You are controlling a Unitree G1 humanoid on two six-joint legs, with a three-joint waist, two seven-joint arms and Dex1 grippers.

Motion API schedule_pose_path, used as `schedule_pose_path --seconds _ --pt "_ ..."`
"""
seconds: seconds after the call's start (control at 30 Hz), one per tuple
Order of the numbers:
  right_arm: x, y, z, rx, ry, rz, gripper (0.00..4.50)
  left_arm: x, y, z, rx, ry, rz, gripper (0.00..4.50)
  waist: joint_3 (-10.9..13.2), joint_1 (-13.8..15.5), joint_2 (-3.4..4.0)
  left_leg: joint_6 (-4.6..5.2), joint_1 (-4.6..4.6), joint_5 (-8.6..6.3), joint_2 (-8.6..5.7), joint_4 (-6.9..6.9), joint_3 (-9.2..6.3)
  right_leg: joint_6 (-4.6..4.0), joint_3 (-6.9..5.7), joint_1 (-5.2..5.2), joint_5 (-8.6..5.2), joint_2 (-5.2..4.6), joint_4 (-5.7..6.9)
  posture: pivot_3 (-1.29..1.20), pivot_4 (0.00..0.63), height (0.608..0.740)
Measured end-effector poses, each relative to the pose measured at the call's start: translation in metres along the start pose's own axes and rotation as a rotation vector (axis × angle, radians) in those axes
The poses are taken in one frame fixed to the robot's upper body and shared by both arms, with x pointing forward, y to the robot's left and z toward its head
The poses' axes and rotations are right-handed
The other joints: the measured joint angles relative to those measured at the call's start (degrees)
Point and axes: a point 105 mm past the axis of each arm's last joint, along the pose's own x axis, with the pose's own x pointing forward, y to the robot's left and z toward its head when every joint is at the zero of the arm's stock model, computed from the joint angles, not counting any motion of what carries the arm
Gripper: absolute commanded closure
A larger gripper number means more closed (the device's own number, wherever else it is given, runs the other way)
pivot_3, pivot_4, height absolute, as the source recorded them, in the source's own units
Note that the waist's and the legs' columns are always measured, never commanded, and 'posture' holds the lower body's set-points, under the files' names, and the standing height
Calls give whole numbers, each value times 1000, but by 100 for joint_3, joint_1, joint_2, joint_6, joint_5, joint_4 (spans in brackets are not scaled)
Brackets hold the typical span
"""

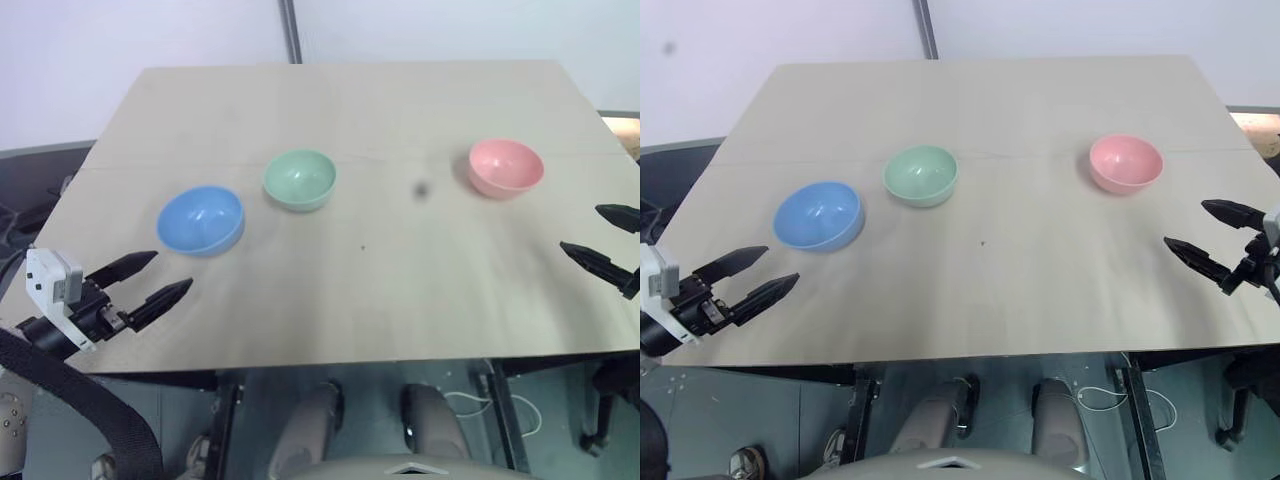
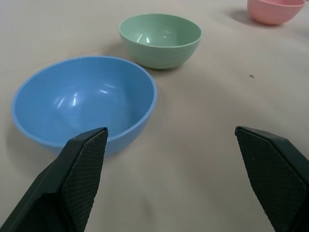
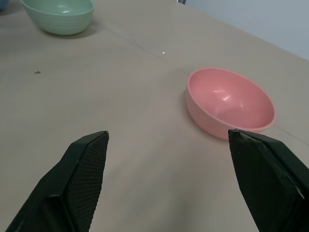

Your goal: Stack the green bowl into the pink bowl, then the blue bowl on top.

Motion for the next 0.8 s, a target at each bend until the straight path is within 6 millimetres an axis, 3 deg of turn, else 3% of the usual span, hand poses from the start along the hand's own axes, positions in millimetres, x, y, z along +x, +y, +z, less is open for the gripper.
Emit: schedule_pose_path --seconds 0.2,0.53,0.8 --pt "16 5 13 -19 -37 40 197 15 -1 16 38 -50 -17 18 0 46 -2 3 1 -4 0 5 10 22 7 5 -5 0 -7 0 150 740" --pt "28 11 18 -16 -58 83 197 30 -11 22 69 -48 -49 18 1 50 -5 6 4 -4 2 5 16 17 14 6 2 6 -9 0 150 740" --pt "54 24 22 -6 -112 151 197 51 -19 35 172 -52 -51 18 2 43 -7 7 7 -3 2 6 20 11 19 6 10 11 -9 0 150 740"
